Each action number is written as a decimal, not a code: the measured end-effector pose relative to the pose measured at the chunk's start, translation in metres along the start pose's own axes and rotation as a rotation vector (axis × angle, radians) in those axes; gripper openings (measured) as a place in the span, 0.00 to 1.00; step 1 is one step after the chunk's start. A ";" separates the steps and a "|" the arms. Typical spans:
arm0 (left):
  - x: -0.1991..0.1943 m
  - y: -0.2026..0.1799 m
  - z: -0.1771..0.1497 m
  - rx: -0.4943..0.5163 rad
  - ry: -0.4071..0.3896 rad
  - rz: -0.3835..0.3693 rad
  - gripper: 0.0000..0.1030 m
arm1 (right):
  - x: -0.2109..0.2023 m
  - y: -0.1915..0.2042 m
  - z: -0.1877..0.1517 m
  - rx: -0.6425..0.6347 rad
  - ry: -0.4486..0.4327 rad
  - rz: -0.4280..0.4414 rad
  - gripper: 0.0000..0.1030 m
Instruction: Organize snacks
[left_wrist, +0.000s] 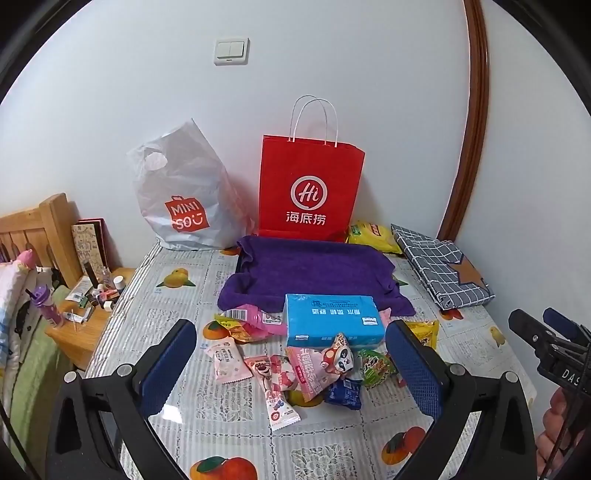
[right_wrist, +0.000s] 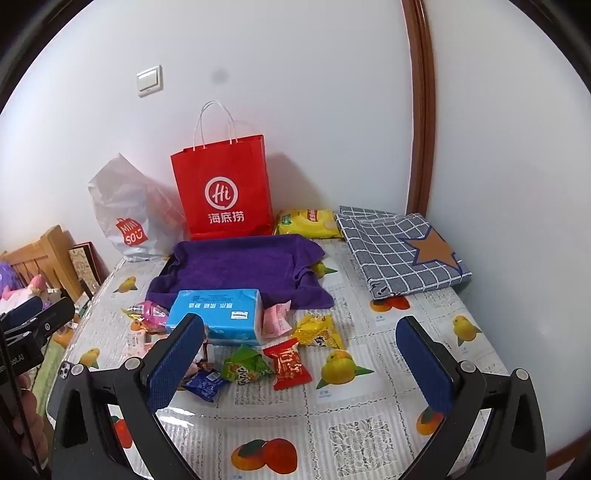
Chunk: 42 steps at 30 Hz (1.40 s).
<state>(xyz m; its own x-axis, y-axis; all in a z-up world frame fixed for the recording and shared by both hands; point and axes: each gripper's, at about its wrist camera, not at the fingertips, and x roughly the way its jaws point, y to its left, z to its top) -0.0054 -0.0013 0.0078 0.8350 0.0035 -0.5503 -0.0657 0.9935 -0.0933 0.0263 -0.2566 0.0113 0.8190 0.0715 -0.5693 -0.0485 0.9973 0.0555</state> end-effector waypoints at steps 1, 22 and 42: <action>0.000 0.000 0.000 0.001 0.000 0.001 1.00 | 0.000 0.000 0.000 -0.002 0.000 0.000 1.00; -0.001 -0.003 -0.005 0.010 -0.002 0.001 1.00 | 0.001 -0.003 -0.003 0.018 0.004 0.007 1.00; -0.004 -0.007 -0.007 0.018 -0.006 -0.004 1.00 | -0.003 -0.004 -0.004 0.025 -0.005 0.011 1.00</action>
<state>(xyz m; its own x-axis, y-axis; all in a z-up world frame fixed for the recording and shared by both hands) -0.0124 -0.0087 0.0051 0.8387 -0.0001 -0.5446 -0.0521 0.9954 -0.0804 0.0219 -0.2604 0.0098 0.8215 0.0824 -0.5643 -0.0432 0.9957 0.0825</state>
